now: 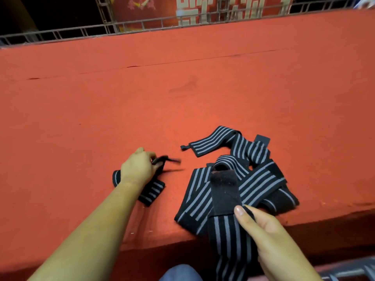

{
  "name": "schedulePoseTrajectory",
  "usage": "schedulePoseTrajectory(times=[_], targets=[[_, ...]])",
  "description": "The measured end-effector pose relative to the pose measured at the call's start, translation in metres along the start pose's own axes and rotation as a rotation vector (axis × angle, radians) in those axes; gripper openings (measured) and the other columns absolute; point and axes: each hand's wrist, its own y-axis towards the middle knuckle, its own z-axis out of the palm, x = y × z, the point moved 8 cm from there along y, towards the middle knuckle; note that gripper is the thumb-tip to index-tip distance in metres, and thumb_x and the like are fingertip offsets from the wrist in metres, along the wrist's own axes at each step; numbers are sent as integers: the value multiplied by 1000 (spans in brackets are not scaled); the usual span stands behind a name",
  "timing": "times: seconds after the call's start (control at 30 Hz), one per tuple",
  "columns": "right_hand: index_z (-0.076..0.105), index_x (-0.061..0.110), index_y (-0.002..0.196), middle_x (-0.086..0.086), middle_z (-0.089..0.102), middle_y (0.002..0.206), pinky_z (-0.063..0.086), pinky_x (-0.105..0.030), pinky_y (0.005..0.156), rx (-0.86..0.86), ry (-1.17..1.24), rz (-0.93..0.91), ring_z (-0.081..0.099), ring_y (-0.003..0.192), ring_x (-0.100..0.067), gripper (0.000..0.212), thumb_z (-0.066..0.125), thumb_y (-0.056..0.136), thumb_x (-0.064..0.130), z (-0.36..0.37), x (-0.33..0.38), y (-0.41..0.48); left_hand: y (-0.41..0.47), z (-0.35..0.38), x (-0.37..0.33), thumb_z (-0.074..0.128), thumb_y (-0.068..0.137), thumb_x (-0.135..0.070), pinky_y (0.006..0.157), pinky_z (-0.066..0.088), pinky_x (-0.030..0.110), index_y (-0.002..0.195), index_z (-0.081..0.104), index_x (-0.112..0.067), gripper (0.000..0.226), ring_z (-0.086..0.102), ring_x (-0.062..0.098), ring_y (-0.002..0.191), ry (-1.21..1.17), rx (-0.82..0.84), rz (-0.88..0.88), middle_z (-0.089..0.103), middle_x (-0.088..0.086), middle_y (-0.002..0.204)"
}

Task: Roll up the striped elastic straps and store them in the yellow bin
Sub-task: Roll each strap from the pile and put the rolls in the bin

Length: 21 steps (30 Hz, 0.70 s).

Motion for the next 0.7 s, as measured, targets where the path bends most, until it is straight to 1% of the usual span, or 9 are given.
schedulePoseTrajectory(times=[0.13,0.2,0.27,0.37,0.47,0.5,0.6,0.63,0.7], targets=[[82,38,109,2,81,117,43,-50,118,-41,49,22,73,119,-14,33,59,89,49,-15,1,-7,-54,-64,-30,70,93,-40,92,43,39,92,75,-30,11,47,24,109,-263,-339,119,61,-15,116],[83,39,107,1,81,116,44,-49,117,-37,87,20,74,116,-14,34,66,83,57,-17,5,-9,-82,-86,-43,65,98,-30,83,40,23,82,63,-34,16,54,7,96,-470,-342,135,63,-27,94],[83,37,107,-1,81,116,44,-48,116,-37,125,10,75,115,-16,53,79,68,71,-19,7,-10,-105,-97,-53,62,100,-25,63,39,14,80,58,-30,21,55,-2,71,-663,-285,115,61,-25,72],[83,33,108,-4,81,115,48,-44,114,-48,179,-22,76,113,-18,82,90,44,82,-21,6,-10,-140,-114,-65,64,100,-22,65,46,16,96,65,-28,7,60,-2,72,-864,-279,108,68,-19,81],[85,33,102,-6,82,112,54,-42,105,-52,210,-43,78,106,-17,50,86,63,65,-24,12,-14,-173,-121,-79,66,99,-25,62,46,20,91,68,-24,9,58,3,69,-1009,-258,92,66,-9,75],[85,33,102,-7,82,112,58,-40,100,-39,214,-54,78,105,-17,50,86,64,65,-25,13,-15,-182,-120,-84,66,99,-28,61,45,23,88,68,-23,12,56,5,67,-1052,-238,90,64,-7,72],[83,31,111,-7,81,115,59,-36,99,7,199,-92,76,112,-21,84,89,45,81,-28,14,-21,-208,-111,-99,57,95,-46,60,44,23,90,67,-24,25,53,6,68,-1160,-145,42,61,-8,72],[82,31,113,-7,80,117,57,-41,104,17,199,-100,75,115,-21,78,87,52,80,-28,14,-23,-215,-106,-106,54,95,-51,63,45,23,92,68,-26,28,56,6,70,-1191,-98,32,64,-7,74],[81,32,114,-6,80,119,48,-49,115,33,187,-108,74,118,-22,44,73,82,62,-29,15,-28,-228,-95,-120,51,102,-48,68,49,24,94,69,-27,29,61,9,74,-1288,11,14,70,-2,79]])
